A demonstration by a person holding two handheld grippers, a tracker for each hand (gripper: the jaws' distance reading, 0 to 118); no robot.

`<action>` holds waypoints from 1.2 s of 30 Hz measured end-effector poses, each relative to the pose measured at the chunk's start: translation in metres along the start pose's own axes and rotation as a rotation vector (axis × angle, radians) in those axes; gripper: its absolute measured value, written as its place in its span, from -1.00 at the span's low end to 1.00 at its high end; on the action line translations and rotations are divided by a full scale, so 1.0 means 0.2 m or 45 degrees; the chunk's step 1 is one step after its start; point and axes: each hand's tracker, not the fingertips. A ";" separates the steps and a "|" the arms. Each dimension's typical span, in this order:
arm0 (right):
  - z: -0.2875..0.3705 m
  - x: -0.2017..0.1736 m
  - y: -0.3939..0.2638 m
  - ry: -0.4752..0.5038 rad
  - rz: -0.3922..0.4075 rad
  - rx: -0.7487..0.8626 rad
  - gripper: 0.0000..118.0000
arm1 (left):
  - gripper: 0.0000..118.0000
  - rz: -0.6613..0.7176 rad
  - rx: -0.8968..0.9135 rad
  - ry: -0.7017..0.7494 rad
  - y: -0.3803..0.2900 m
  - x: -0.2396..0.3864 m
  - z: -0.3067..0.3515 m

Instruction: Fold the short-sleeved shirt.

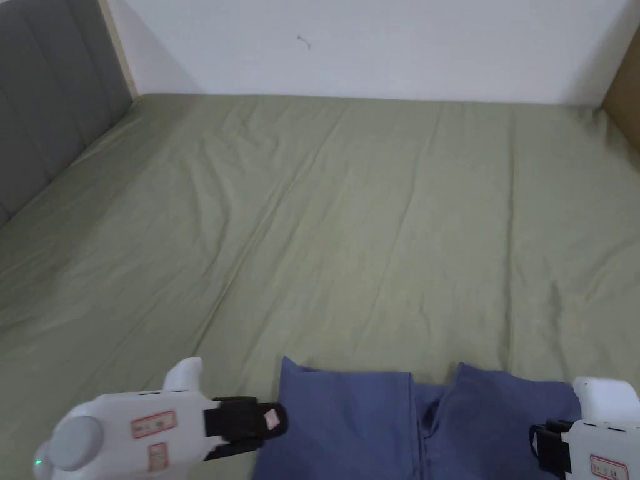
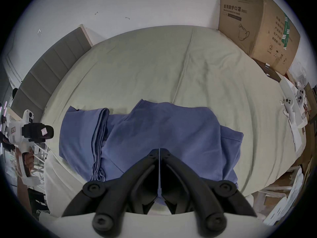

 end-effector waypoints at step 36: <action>-0.08 -0.23 0.08 0.004 0.126 -0.089 -0.99 | -0.81 0.183 0.049 0.057 0.19 -0.47 0.44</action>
